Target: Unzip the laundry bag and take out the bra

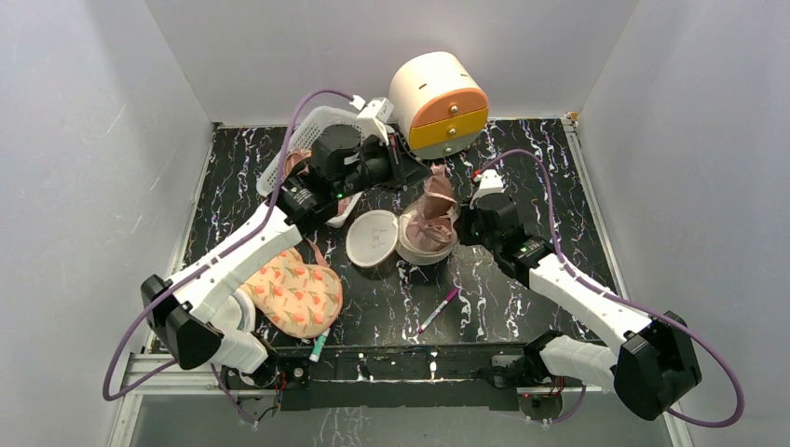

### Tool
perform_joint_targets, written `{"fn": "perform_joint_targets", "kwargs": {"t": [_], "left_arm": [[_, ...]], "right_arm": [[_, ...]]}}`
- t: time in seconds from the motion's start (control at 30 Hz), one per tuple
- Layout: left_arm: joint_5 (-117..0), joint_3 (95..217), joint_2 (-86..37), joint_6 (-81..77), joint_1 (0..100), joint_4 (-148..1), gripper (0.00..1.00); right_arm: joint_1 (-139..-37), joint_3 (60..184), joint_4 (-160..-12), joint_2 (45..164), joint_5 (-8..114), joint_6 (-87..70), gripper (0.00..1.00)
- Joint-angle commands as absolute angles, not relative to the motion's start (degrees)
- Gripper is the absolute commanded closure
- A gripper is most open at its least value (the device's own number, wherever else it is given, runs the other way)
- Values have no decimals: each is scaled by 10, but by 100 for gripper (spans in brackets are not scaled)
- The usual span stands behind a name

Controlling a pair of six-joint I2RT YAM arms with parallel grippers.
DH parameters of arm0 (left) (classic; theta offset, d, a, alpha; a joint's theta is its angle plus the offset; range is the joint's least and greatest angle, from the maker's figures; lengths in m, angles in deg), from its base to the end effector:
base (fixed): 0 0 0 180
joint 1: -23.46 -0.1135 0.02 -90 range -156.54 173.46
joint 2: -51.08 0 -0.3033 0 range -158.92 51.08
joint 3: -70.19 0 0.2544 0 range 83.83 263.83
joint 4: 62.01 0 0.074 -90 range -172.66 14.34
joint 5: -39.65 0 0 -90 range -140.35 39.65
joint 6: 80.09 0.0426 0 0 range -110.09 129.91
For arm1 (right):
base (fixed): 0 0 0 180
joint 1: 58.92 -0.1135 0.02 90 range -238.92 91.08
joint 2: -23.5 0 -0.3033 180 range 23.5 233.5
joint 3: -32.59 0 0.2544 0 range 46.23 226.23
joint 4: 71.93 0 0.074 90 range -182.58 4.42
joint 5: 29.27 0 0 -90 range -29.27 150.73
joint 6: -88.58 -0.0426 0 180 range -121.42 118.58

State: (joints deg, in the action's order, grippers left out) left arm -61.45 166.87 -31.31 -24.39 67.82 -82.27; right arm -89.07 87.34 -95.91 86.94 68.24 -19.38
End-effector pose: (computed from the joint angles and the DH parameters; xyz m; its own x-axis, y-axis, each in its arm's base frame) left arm 0.2385 -0.2447 0.4649 -0.5252 -0.2598 -0.8103 0.6380 0.5100 -0.5770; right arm 0.2049 0.1126 0.2836 -0.5682 0.0235 -0.8225 -0.2393 0.9517 0.1925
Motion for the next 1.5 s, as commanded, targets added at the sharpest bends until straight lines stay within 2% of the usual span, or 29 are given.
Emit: {"fn": "perform_joint_targets", "kwargs": {"t": [0.0,0.17,0.4,0.57,0.73,0.93,1.07,1.47], "left_arm": [[-646,1713,-276,-249,679,-809,100],[-655,1765,-269,-241,679,-819,100],[-577,1885,-297,-186,679,-905,100],[-506,2033,-366,-133,679,-1009,100],[-480,2249,-467,-89,679,-1119,100],[-326,2244,-486,-4,673,-1116,100],[-276,2239,-501,35,656,-1117,100],[-319,2243,-520,11,531,-1072,100]], "right_arm": [[-890,867,-923,865,687,-194,100],[-890,858,-918,869,689,-195,100],[-890,855,-915,866,690,-197,100],[-889,857,-920,863,697,-194,100],[-890,861,-930,859,707,-190,100],[-890,877,-955,851,701,-187,100],[-889,874,-961,839,705,-186,100],[-889,880,-959,847,694,-191,100]]}}
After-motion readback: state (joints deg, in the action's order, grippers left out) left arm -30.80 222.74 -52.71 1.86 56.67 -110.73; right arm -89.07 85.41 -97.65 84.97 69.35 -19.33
